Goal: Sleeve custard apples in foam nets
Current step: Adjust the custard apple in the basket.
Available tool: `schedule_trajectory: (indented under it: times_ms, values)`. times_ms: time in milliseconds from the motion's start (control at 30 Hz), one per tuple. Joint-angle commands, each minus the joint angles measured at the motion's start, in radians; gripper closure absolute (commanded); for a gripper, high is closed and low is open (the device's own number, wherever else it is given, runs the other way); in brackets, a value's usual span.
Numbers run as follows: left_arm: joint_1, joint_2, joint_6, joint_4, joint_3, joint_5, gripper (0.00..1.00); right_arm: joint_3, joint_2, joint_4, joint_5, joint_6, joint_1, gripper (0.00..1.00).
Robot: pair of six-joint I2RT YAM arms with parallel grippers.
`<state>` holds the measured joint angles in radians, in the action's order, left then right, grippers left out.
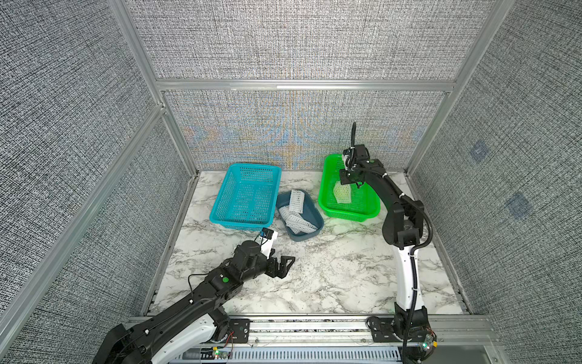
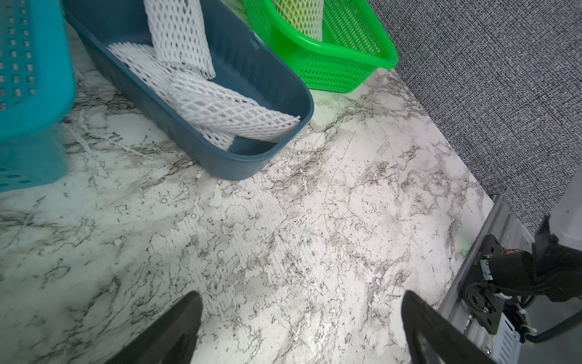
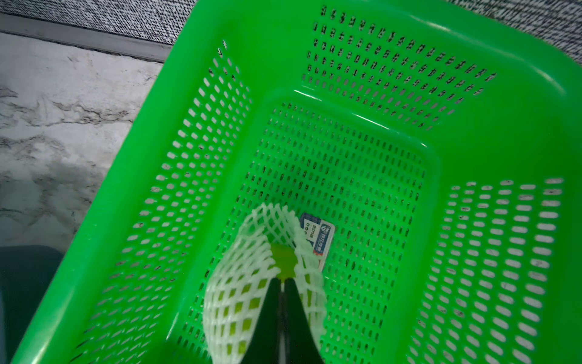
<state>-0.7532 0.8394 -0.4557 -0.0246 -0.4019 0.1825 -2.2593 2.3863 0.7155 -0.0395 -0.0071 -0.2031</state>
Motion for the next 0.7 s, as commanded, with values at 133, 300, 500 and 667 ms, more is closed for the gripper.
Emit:
schedule_trajectory:
  times_ms: [133,300,500,667]
  values:
    - [0.0,-0.012,0.009,0.011,0.001,-0.008,0.0,-0.054,0.025,0.069,0.006,0.013,-0.004,0.77]
    - [0.0,-0.019,0.015,0.009,-0.004,-0.012,0.01,-0.023,-0.035,0.049,0.006,0.003,-0.009,0.43]
    - [0.0,-0.044,0.026,0.008,-0.018,-0.029,0.0,0.031,-0.152,0.06,-0.001,0.003,-0.016,0.28]
    - [0.0,-0.062,0.032,0.003,-0.018,-0.061,0.01,0.318,-0.35,0.009,-0.017,0.003,-0.042,0.04]
